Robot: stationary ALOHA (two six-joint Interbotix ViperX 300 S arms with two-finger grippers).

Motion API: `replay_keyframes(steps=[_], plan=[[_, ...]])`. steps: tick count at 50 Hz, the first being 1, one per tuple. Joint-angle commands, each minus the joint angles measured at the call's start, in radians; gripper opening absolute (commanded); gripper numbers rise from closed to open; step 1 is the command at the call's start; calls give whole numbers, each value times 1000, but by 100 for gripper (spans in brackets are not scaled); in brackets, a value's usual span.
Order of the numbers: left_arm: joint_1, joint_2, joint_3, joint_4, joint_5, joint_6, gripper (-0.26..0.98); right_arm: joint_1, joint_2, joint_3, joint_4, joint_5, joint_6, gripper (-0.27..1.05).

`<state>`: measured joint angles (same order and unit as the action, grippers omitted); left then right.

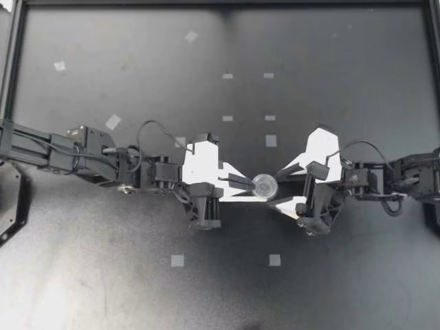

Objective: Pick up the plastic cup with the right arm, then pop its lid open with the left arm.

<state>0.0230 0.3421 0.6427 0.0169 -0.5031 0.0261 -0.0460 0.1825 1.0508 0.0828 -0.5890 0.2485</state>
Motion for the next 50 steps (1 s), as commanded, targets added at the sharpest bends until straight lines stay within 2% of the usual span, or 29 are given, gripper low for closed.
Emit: replay_keyframes(steps=[1,30,50], plan=[[0,-6,-21,3,-11,2,-4,-6,-3,-20,-3,-9,-2,72],[2,41,-40,2,-11,0,-4,-6,-12,-21,-44,5,2,70],[2,40,-41,2,-9,-2,-4,-6,-15,-28,-83,28,2,54]])
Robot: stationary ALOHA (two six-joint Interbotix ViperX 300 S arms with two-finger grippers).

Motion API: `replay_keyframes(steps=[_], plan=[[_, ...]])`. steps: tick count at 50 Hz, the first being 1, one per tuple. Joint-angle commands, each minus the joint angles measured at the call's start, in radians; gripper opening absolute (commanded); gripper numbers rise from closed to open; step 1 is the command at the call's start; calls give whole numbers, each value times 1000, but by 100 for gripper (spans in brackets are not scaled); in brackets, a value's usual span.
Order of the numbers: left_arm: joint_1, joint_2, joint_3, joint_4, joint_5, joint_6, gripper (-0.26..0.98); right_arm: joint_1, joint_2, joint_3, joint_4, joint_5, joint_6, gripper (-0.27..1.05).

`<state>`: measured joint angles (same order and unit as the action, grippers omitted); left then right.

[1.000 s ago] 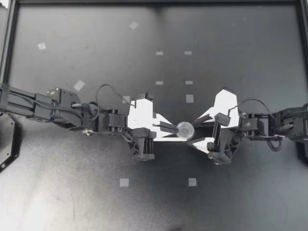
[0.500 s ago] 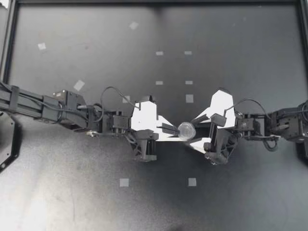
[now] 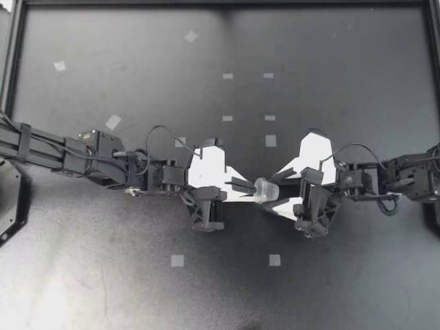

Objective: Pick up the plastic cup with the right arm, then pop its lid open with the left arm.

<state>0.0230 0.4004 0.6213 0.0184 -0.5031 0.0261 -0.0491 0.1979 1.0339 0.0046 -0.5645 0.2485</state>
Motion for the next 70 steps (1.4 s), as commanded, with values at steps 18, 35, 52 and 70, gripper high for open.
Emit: replay_keyframes(steps=[18,35,52,70], plan=[[2,-32,-14,0,-2,-9,-4,-3,-55,-14,-28,26,0,35],[2,-169,49,-15,-3,-46,-1,-3,-72,-8,-28,31,5,31],[2,-425,302,-17,-379,-348,48,-3,-291,115,-31,-344,-31,31],[2,-353,276,-26,-666,-971,74,-3,-259,141,-31,-764,-270,31]])
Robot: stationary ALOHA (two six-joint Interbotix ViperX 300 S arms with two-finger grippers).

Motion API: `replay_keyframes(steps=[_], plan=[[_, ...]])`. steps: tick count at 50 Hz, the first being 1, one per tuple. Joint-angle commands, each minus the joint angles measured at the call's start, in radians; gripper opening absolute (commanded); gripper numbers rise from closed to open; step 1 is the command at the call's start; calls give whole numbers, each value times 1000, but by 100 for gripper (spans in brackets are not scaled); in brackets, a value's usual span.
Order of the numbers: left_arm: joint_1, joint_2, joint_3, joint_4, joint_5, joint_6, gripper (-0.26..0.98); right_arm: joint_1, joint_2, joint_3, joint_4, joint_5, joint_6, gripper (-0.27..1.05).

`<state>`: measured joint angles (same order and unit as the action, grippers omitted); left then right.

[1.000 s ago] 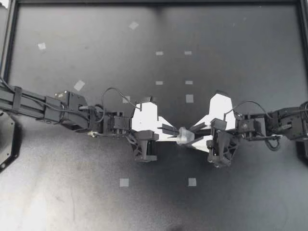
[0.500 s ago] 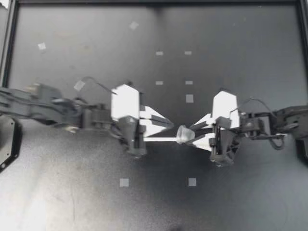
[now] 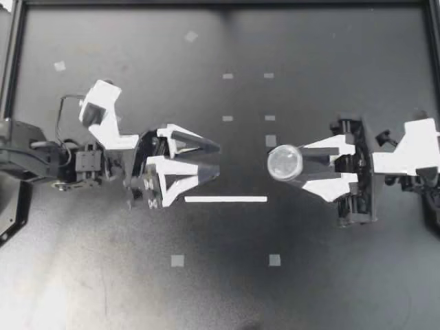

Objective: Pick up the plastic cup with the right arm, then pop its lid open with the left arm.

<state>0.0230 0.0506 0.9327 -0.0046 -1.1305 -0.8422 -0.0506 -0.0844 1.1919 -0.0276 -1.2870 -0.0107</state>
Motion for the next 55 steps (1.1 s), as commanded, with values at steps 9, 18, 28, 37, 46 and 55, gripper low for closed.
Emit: replay_keyframes(steps=[9,18,28,37,46,55], plan=[[2,44,-61,12,-49,-341,73,-2,126,-94,-3,-49,-20,31],[-3,57,-77,51,-49,-399,73,-2,163,-132,-38,-48,-25,31],[-12,57,-107,71,-49,-402,73,-5,175,-126,-11,-9,-25,31],[-23,44,-115,72,-49,-400,73,-12,178,-109,15,64,-15,31],[-23,18,-112,71,-49,-388,73,-11,195,-91,23,89,41,29],[-21,12,-103,75,-48,-339,73,-11,218,-67,18,94,124,24]])
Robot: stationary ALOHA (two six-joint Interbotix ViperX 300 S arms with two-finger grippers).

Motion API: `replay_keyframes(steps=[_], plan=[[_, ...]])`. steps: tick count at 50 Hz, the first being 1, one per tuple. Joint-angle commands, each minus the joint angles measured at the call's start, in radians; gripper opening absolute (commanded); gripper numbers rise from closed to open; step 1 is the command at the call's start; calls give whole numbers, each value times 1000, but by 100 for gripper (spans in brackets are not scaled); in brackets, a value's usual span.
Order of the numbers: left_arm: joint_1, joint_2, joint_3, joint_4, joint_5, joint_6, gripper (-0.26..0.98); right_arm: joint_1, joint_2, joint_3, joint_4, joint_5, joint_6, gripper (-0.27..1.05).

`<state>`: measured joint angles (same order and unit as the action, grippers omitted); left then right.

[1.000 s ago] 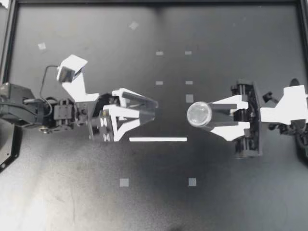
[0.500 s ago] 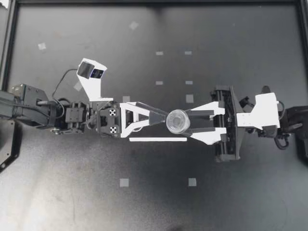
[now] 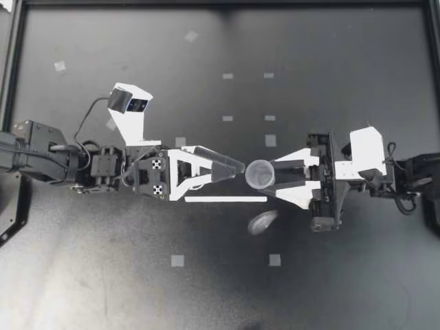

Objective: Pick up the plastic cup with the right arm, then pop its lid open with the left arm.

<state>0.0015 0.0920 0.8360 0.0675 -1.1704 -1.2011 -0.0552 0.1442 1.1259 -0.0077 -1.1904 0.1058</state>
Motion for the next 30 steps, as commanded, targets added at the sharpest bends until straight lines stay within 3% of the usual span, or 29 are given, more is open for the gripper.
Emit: replay_keyframes(steps=[1,8,23,30], plan=[[-2,-29,-3,3,-8,32,73,-6,-12,0,-2,-3,9,24],[-2,-37,21,5,0,219,73,-6,-63,-8,-3,-2,12,24],[-2,-107,126,0,0,844,73,-5,-287,-31,-44,46,121,24],[-2,-109,152,-29,5,976,73,2,-293,-28,-57,48,161,24]])
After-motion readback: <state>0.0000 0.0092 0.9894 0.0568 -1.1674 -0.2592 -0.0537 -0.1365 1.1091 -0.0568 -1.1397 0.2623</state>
